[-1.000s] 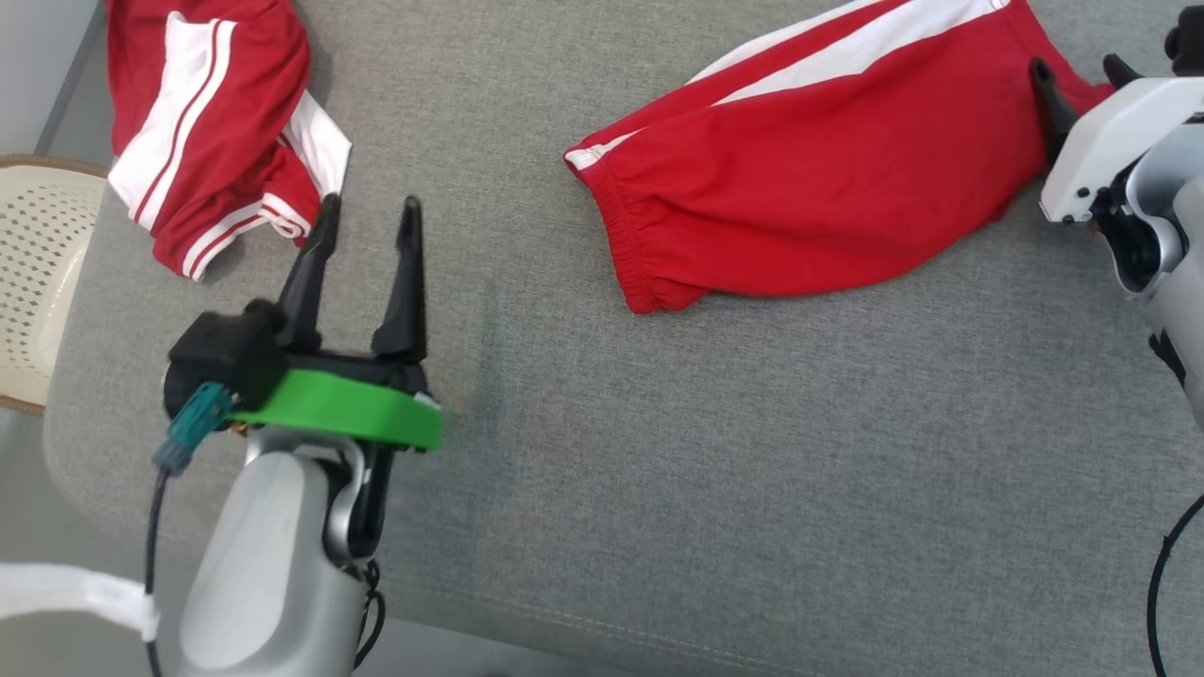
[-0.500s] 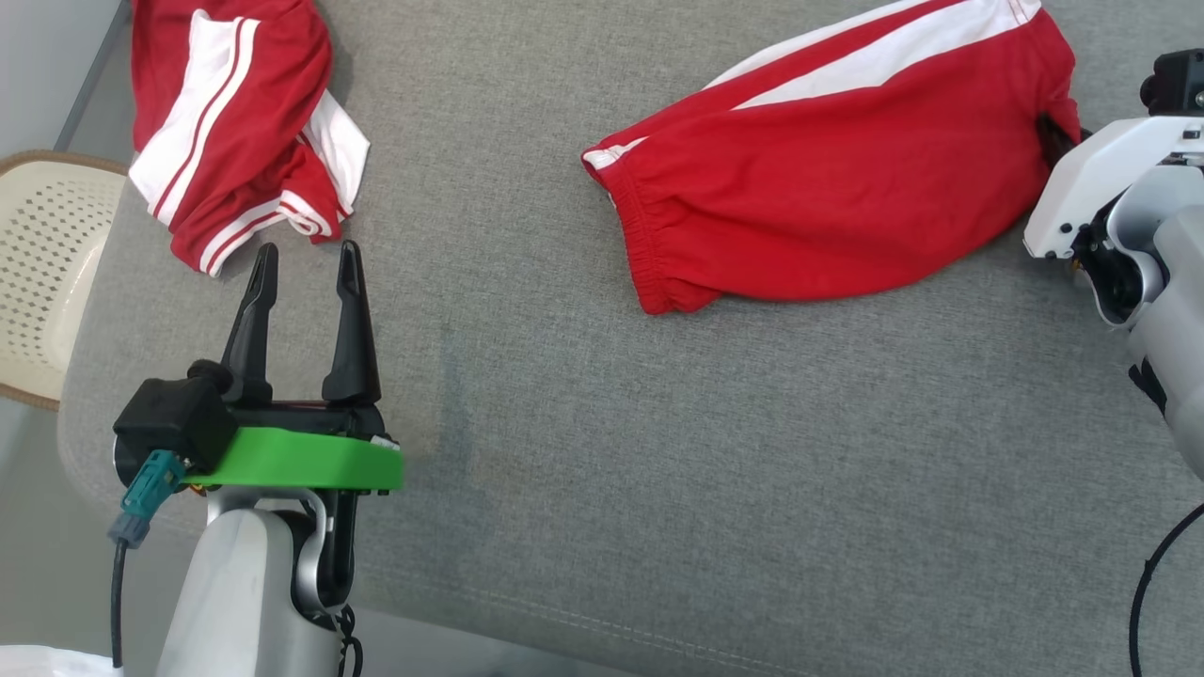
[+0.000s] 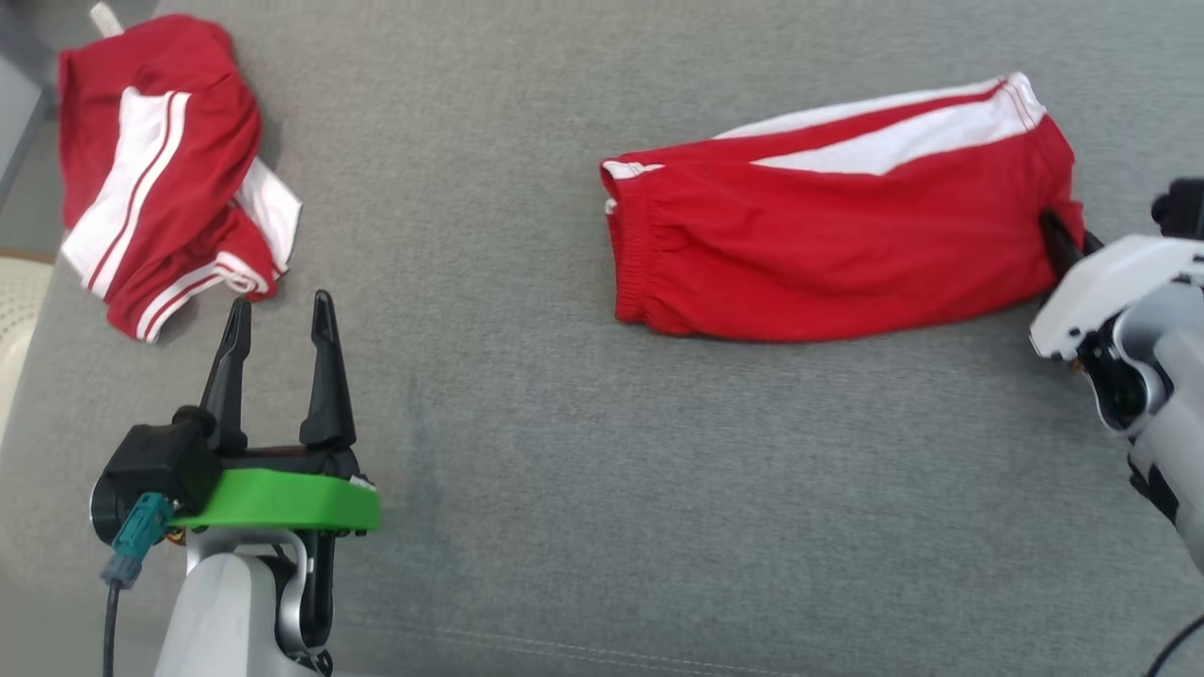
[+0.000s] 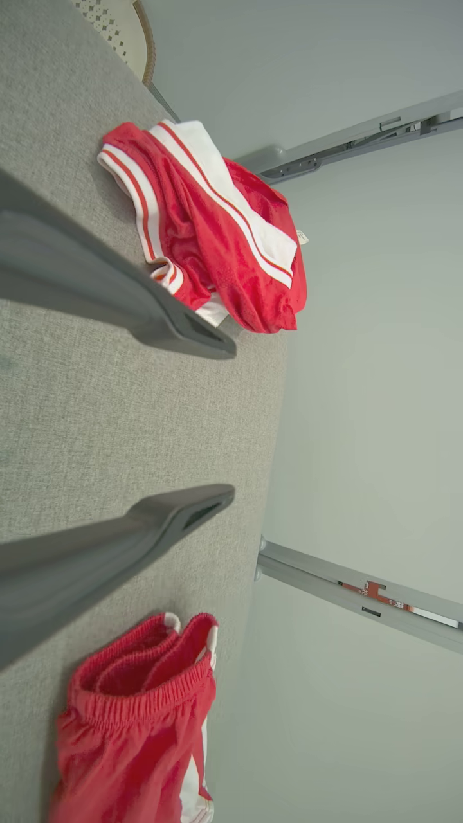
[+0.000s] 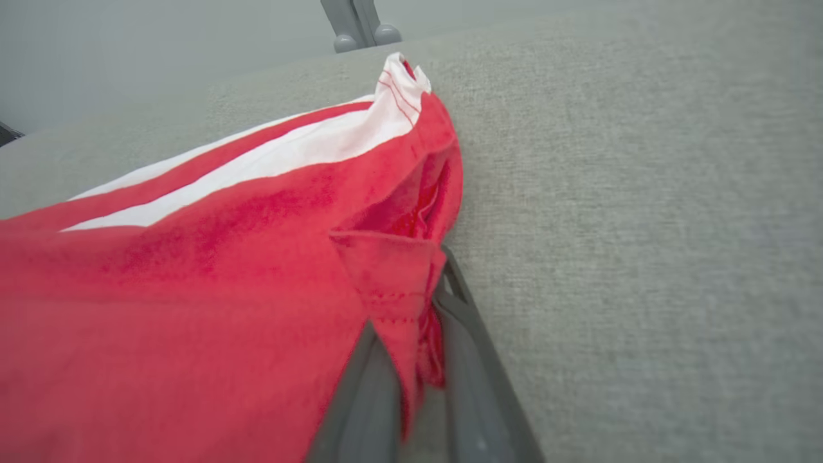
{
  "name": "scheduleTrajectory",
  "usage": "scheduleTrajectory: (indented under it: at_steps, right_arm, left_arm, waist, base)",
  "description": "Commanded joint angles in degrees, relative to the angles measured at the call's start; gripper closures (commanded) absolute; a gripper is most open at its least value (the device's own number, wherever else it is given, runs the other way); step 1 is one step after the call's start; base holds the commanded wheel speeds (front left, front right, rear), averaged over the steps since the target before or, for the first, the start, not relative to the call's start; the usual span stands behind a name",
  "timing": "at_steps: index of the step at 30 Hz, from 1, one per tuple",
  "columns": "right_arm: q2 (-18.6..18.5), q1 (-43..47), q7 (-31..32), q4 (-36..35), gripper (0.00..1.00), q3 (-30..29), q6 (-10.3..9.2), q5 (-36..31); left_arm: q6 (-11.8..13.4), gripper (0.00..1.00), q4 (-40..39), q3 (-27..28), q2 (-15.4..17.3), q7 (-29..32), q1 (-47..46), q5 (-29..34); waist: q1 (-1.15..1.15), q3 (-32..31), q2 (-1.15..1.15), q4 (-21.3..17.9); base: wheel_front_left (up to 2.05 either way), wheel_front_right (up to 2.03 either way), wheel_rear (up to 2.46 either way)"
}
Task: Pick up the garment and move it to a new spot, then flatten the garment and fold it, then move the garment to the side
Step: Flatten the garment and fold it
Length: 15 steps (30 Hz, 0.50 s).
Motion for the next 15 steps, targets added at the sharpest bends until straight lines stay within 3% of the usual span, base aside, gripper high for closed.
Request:
scheduleTrajectory:
  at_steps: [1,9,15]
  right_arm:
    - [-1.33,2.31,-0.80,-0.54,1.00,-0.36,-0.10,1.01]
    - [-5.29,9.74,-2.95,-0.66,1.00,-3.00,-0.10,5.51]
    - [-5.13,11.13,-3.84,0.25,1.00,-4.37,-0.09,6.96]
  left_arm:
    - [-0.17,0.00,0.00,0.53,0.18,0.00,1.28,0.98]
    - [-0.64,0.00,-0.03,2.19,0.18,0.00,3.05,3.27]
    - [-0.71,0.00,-0.35,2.77,0.18,0.00,4.12,3.55]
  waist:
    - [0.00,-3.12,0.00,-3.71]
    - [0.00,-5.20,0.00,-6.85]
    - [0.00,-5.76,0.00,-7.69]
  base:
    - [0.00,0.00,0.00]
    - [0.00,0.00,0.00]
    - [0.00,0.00,0.00]
